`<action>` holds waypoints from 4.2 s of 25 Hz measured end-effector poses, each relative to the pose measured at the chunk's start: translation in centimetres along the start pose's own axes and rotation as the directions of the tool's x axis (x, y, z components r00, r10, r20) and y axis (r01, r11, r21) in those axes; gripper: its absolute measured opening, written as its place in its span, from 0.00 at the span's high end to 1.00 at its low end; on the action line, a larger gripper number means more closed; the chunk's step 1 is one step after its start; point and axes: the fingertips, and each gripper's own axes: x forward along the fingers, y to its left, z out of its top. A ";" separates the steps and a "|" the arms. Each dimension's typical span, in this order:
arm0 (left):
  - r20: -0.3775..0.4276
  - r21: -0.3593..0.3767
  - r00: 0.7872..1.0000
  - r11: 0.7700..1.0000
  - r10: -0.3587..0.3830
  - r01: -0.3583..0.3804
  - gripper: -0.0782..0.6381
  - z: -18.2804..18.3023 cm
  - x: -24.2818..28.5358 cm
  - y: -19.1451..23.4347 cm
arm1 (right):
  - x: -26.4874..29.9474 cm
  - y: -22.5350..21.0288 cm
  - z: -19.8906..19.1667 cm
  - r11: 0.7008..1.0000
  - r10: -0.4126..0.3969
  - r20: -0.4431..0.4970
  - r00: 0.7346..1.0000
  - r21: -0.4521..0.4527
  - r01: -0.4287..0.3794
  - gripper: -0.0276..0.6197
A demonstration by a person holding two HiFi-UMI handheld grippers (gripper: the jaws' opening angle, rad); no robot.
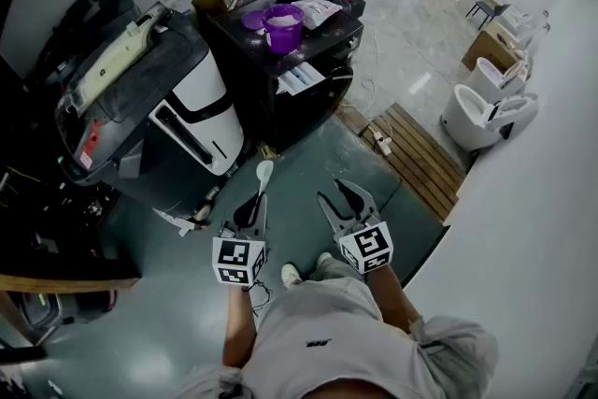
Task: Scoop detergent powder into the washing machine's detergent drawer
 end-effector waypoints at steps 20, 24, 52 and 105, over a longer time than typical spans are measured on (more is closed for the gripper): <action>-0.004 -0.023 1.000 0.999 0.023 -0.023 0.87 2.3 10.4 4.1 | 9.6 -6.8 0.6 0.998 0.060 0.004 0.998 0.019 -0.060 0.71; -0.014 -0.024 0.999 0.998 0.051 -0.051 0.87 3.3 12.9 4.8 | 11.5 -9.4 1.2 0.996 0.086 0.007 0.996 0.018 -0.086 0.71; -0.041 -0.016 0.999 1.000 -0.015 0.014 0.87 6.7 25.6 13.9 | 25.2 -17.1 4.1 0.999 0.034 -0.015 0.999 0.040 -0.033 0.71; -0.130 -0.006 0.991 0.999 0.043 -0.044 0.87 14.1 48.8 23.1 | 44.4 -34.9 7.3 0.991 0.115 -0.018 0.993 0.073 -0.113 0.71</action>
